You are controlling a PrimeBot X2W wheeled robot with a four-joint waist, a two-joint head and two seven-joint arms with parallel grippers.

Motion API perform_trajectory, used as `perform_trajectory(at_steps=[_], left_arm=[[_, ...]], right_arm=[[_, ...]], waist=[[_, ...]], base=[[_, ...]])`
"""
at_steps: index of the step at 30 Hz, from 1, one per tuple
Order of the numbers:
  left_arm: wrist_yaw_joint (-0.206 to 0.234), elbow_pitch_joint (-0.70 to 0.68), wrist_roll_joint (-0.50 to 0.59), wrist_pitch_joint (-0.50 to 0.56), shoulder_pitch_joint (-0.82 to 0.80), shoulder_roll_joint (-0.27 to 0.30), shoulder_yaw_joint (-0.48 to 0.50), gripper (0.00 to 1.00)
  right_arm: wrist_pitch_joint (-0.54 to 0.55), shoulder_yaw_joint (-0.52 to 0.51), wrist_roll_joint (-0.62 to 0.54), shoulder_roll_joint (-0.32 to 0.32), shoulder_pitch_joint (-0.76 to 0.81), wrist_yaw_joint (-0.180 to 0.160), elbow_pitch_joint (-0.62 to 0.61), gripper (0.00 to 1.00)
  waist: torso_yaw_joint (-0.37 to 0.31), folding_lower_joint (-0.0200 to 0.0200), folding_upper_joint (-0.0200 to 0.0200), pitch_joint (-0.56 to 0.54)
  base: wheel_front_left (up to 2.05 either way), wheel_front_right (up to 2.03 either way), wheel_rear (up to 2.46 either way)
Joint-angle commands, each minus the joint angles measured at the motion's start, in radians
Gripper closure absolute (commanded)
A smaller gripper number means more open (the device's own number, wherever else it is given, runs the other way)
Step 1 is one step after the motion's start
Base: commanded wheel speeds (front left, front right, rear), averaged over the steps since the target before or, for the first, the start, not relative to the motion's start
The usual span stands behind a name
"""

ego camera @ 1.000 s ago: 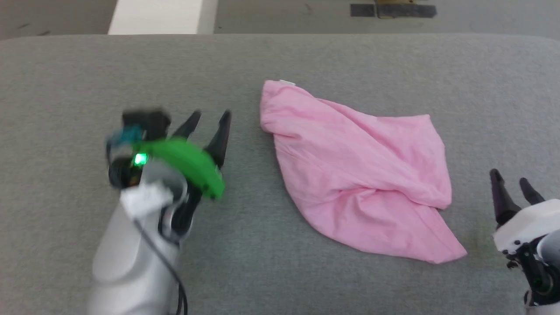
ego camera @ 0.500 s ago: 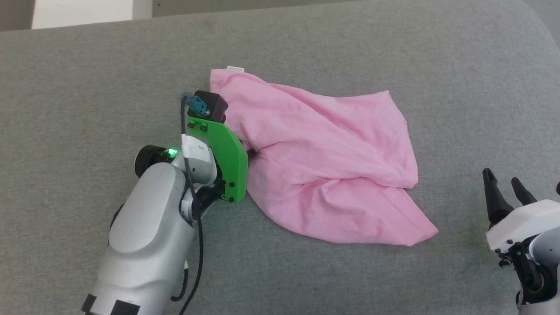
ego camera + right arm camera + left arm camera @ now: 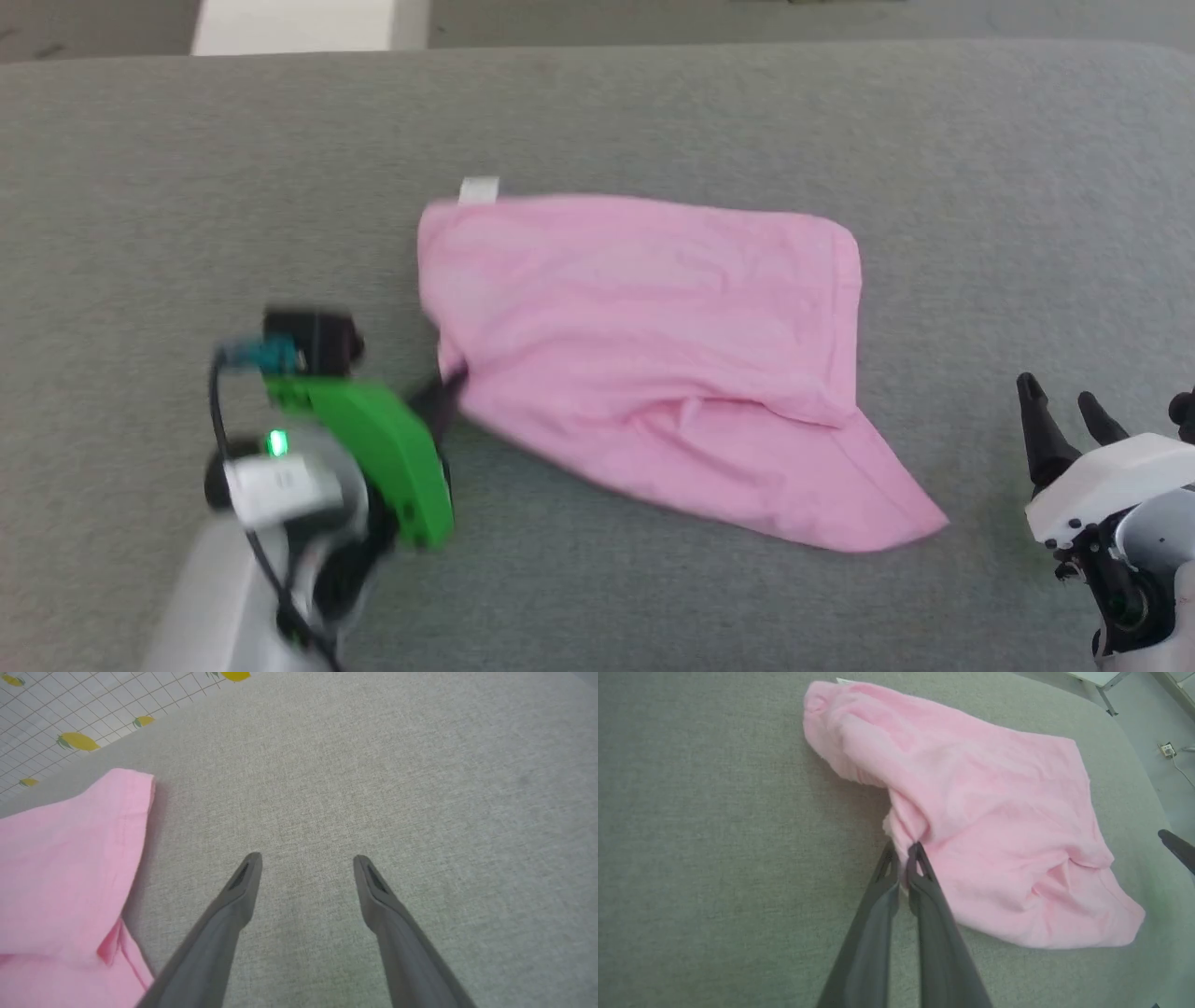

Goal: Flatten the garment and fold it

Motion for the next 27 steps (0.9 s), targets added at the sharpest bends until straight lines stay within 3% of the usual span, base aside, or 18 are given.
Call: perform_trajectory(at_steps=[1,4,9,10,15,20,21,27], left_arm=[[0.008,-0.025,0.000,0.014,0.050,0.011,-0.008,1.00],[0.006,-0.083,-0.012,0.082,0.172,0.017,-0.070,1.00],[0.010,-0.064,-0.059,0.136,0.265,-0.013,-0.128,1.00],[0.017,-0.058,-0.064,0.129,0.271,-0.021,-0.123,0.00],[0.051,-0.079,-0.085,0.085,0.269,-0.021,-0.049,0.00],[0.092,-0.163,-0.047,0.040,0.228,0.050,0.069,0.00],[0.088,-0.148,0.014,0.035,0.165,0.096,0.070,0.00],[0.037,0.012,0.077,0.074,0.025,0.100,-0.034,0.00]], right_arm=[[0.004,0.002,-0.010,-0.001,-0.001,-0.001,0.003,0.00],[0.011,0.001,-0.018,0.000,0.003,-0.001,0.006,0.00],[0.016,0.014,-0.018,0.000,0.001,-0.001,0.013,0.00],[0.015,0.014,-0.018,0.000,0.001,-0.001,0.016,0.00],[0.013,0.020,-0.020,0.000,0.008,-0.001,0.025,0.00],[0.011,0.019,-0.019,0.000,0.012,-0.001,0.022,0.00],[0.014,0.020,-0.019,0.000,0.011,-0.001,0.016,0.00],[0.019,0.041,-0.017,0.000,-0.010,-0.001,0.008,0.00]], waist=[[0.056,0.0000,0.0072,-0.039],[0.085,0.0000,0.0072,-0.050],[0.101,0.0000,0.0072,-0.062],[0.105,0.0000,0.0072,-0.066],[0.108,0.0000,0.0072,-0.078],[0.107,0.0000,0.0072,-0.077],[0.106,0.0000,0.0072,-0.068],[0.082,0.0000,0.0072,-0.035]], base=[[0.00,0.00,0.00],[0.00,0.00,0.00],[0.00,0.00,0.00],[0.00,0.00,0.00],[0.00,0.00,0.00],[0.00,0.00,0.00],[0.00,0.00,0.00],[0.00,0.00,0.00]])
